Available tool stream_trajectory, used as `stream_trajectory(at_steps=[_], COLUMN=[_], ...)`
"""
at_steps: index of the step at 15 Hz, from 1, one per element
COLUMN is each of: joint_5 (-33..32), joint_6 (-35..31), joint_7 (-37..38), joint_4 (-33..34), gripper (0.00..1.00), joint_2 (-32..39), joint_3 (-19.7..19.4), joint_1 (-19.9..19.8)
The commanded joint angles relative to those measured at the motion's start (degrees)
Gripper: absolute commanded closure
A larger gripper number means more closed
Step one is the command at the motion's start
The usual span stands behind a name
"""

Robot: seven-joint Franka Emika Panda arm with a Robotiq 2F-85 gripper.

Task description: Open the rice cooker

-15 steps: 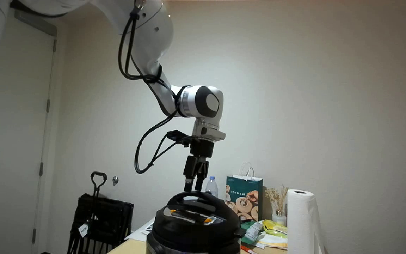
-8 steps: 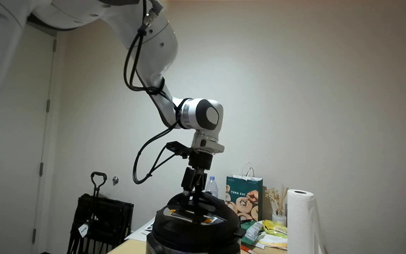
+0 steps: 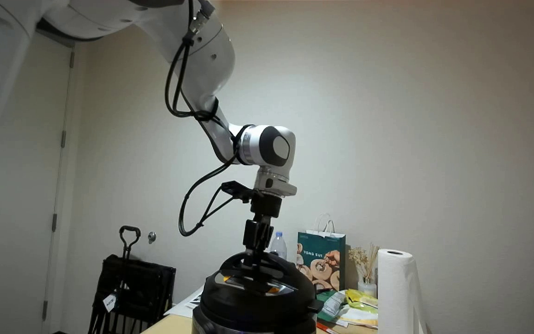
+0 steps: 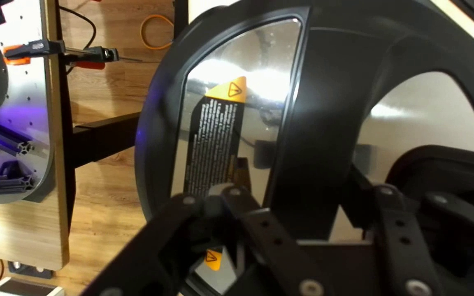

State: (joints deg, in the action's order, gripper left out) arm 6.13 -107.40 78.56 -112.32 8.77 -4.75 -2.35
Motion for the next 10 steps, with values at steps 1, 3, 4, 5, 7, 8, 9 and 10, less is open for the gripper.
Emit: stream_trajectory(at_steps=[1, 3, 4, 5, 7, 8, 9, 10], joint_5=[1.0, 2.3, 3.1, 4.2, 6.9, 8.5, 10.8, 12.6], joint_6=[1.2, 1.5, 2.7, 4.0, 4.9, 5.1, 5.6, 5.9], joint_7=[3.0, 5.3, 6.5, 6.8, 7.0, 6.8, 5.4, 4.7], joint_4=[-1.7, -1.9, -1.7, -1.4, -1.3, -1.1, -0.7, -0.4], gripper=[0.73, 0.85, 0.86, 0.86, 0.87, 0.88, 0.88, 0.88], joint_2=[-3.0, -3.3, -3.0, -2.8, -2.2, -1.7, -1.0, -0.5], joint_3=[-0.2, -0.1, -0.1, 0.0, -0.1, -0.3, -0.4, -0.5], joint_1=[0.1, 0.1, 0.0, -0.1, -0.5, -0.8, -1.3, -1.7])
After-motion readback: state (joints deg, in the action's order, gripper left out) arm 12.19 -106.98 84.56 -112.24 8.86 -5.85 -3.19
